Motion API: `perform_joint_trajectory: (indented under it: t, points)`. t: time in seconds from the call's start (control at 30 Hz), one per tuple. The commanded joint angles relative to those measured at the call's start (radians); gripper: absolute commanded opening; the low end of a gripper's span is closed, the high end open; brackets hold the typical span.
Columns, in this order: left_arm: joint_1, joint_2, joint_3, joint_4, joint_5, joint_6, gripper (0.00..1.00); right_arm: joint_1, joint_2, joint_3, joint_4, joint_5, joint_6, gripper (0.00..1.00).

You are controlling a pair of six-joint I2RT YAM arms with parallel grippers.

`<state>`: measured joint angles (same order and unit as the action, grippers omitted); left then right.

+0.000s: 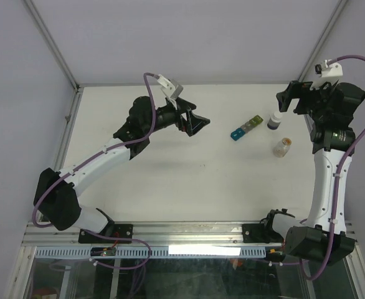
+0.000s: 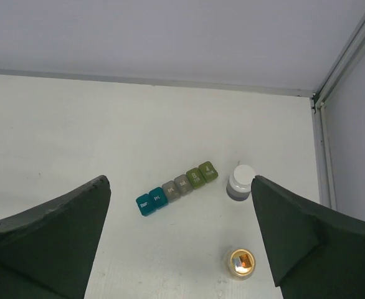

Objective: Sort the pills into containers

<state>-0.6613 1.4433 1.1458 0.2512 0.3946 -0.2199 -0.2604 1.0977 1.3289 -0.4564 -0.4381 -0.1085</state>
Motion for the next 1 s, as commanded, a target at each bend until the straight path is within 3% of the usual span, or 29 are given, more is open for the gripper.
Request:
perform_joint_trajectory:
  t: [0.0, 0.13, 0.23, 0.4, 0.5, 0.6, 0.67, 0.8, 0.87, 0.97]
  points:
    - [-0.001, -0.064, -0.064, 0.115, 0.038, -0.015, 0.99, -0.007, 0.003, -0.016, 0.023, -0.058, 0.046, 0.99]
    - [-0.001, -0.053, -0.182, 0.323, 0.041, -0.034, 0.99, -0.005, 0.028, -0.062, 0.063, -0.158, 0.010, 0.99]
    - [0.002, 0.009, -0.223, 0.425, 0.047, -0.034, 0.99, -0.005, 0.048, -0.120, 0.075, -0.329, -0.126, 0.99]
    - [0.002, 0.131, -0.220, 0.487, 0.067, 0.002, 0.99, -0.002, 0.099, -0.240, 0.065, -0.639, -0.557, 0.99]
    - [0.002, 0.176, -0.223, 0.531, 0.053, 0.046, 0.99, 0.007, 0.175, -0.265, -0.082, -0.720, -1.036, 0.99]
    - [0.002, 0.235, -0.229, 0.598, 0.037, 0.090, 0.99, 0.033, 0.341, -0.189, -0.375, -0.642, -1.608, 0.99]
    - [0.003, 0.278, -0.227, 0.647, 0.020, 0.113, 0.98, 0.056, 0.491, -0.076, -0.518, -0.542, -1.769, 0.98]
    - [0.003, 0.341, -0.231, 0.713, 0.017, 0.160, 0.96, 0.071, 0.790, 0.197, -0.844, -0.456, -2.154, 0.84]
    - [0.003, 0.352, -0.243, 0.714, 0.043, 0.194, 0.95, 0.091, 0.884, 0.308, -0.870, -0.444, -2.145, 0.82]
    - [0.003, 0.352, -0.274, 0.713, 0.070, 0.223, 0.95, 0.133, 0.946, 0.371, -0.746, -0.359, -2.057, 0.82]
